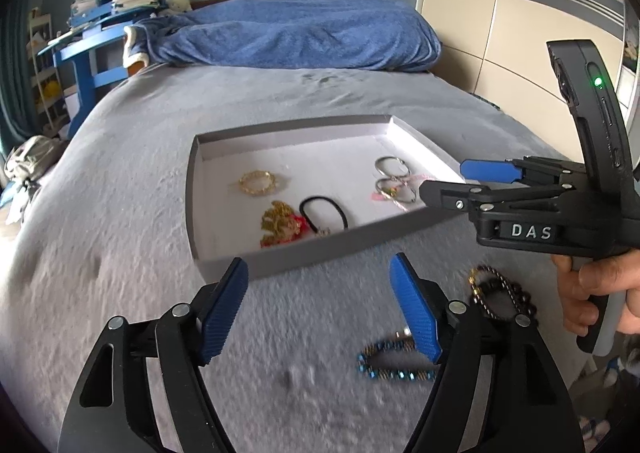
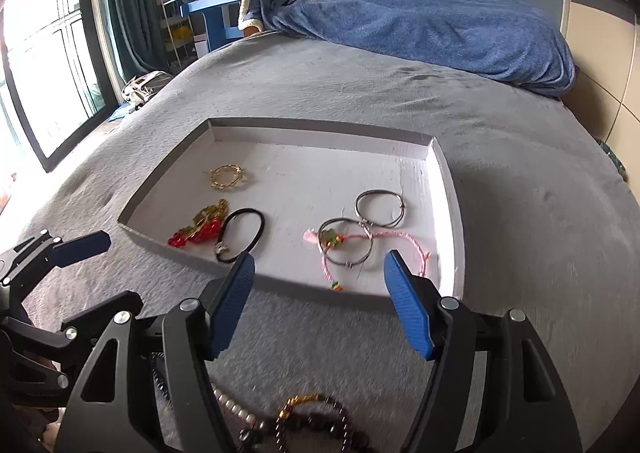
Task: Organize jewelry
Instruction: 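Open both grippers to drop the hoop and hair tie into the tray, then grasp the blue beaded bracelet with the left gripper while the right approaches the dark bead bracelet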
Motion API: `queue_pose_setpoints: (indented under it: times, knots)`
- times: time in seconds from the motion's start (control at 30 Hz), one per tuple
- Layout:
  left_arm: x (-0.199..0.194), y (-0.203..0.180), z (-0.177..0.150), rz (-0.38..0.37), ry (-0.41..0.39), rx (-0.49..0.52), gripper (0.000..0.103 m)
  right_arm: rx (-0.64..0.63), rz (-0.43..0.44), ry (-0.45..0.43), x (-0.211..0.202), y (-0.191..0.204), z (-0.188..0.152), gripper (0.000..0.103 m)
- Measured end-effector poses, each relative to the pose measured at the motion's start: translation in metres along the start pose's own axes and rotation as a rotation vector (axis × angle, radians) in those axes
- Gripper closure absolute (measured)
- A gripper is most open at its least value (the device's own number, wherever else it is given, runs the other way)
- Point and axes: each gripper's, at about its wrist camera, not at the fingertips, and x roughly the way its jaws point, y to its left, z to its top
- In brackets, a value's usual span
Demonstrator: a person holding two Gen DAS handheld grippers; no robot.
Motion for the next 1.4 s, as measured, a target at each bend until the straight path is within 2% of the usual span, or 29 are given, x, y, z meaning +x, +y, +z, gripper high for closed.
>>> queue_pose_setpoints:
  times: [0.37,0.77,1.4]
  knots:
    - [-0.007,-0.011,-0.022,-0.003,0.019,0.038,0.027,0.036,-0.005,-0.009,-0.020,-0.003,-0.029,0.028]
    - [-0.009,-0.026,-0.029,-0.006,0.017,0.093,0.026,0.131,0.000,-0.015,-0.030,-0.008,-0.057,0.028]
    - [-0.001,-0.041,-0.036,-0.004,0.064,0.173,0.026,0.232,-0.026,-0.016,-0.050,-0.023,-0.107,0.027]
